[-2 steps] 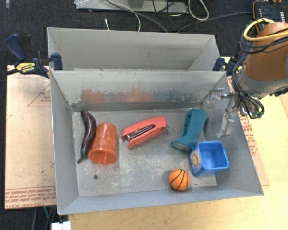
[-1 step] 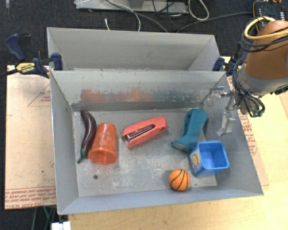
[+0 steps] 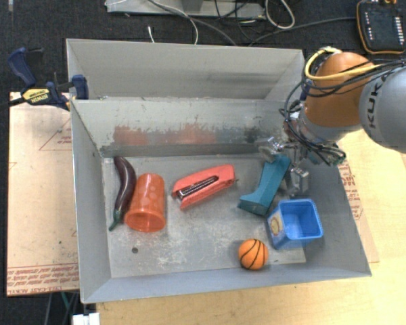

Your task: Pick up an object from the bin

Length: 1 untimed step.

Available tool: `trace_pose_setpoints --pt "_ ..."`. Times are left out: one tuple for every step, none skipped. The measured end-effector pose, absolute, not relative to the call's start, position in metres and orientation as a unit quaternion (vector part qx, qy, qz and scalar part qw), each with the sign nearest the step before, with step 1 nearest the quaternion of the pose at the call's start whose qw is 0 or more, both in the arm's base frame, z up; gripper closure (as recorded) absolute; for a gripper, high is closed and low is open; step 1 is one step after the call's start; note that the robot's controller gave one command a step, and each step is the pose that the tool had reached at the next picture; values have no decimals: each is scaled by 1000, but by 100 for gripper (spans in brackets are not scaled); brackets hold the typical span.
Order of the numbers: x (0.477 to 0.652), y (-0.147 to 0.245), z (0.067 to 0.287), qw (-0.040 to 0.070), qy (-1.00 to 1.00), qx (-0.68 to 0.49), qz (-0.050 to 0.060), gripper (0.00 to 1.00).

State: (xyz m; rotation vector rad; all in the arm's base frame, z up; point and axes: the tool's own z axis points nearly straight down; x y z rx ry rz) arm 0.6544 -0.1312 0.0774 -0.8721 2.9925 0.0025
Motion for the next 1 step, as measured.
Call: trace_pose_setpoints --pt "648 -126 135 5 950 -314 -2 0"
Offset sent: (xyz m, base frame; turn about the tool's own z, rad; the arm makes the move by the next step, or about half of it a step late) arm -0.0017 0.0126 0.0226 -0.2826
